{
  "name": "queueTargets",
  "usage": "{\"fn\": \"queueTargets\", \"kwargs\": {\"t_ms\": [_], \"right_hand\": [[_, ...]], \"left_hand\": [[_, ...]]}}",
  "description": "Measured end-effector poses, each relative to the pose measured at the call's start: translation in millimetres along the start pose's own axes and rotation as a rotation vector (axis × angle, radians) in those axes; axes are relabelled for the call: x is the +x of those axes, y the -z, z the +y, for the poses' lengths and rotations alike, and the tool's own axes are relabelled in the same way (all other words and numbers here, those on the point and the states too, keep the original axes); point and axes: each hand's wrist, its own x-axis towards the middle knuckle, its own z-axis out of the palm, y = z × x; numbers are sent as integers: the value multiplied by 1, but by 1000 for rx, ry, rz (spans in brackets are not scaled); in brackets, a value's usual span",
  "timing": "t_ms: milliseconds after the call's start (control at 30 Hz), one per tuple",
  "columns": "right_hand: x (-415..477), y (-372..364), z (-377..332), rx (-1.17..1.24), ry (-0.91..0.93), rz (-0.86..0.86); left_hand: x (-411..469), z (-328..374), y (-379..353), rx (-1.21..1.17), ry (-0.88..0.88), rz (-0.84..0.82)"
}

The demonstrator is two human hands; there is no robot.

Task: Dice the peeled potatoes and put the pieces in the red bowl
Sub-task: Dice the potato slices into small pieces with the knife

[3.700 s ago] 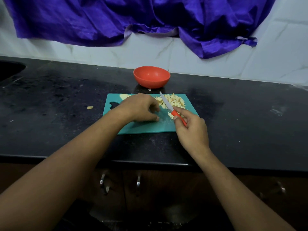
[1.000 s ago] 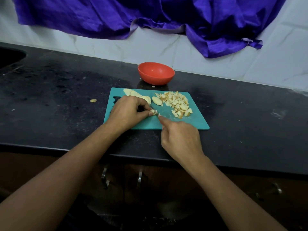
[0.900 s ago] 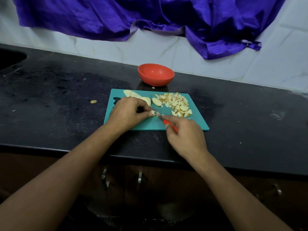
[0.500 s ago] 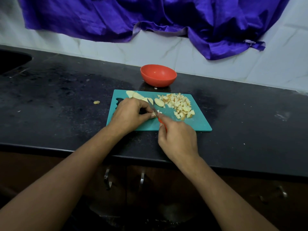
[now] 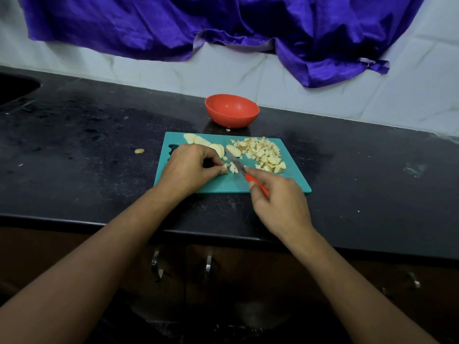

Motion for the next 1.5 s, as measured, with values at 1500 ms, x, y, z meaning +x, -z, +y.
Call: {"fn": "queueTargets", "kwargs": {"t_ms": [1500], "right_hand": [[3,-26,-34,-269,122,-1]], "left_hand": [[-8,-8,5,-6,-21,-3]]}}
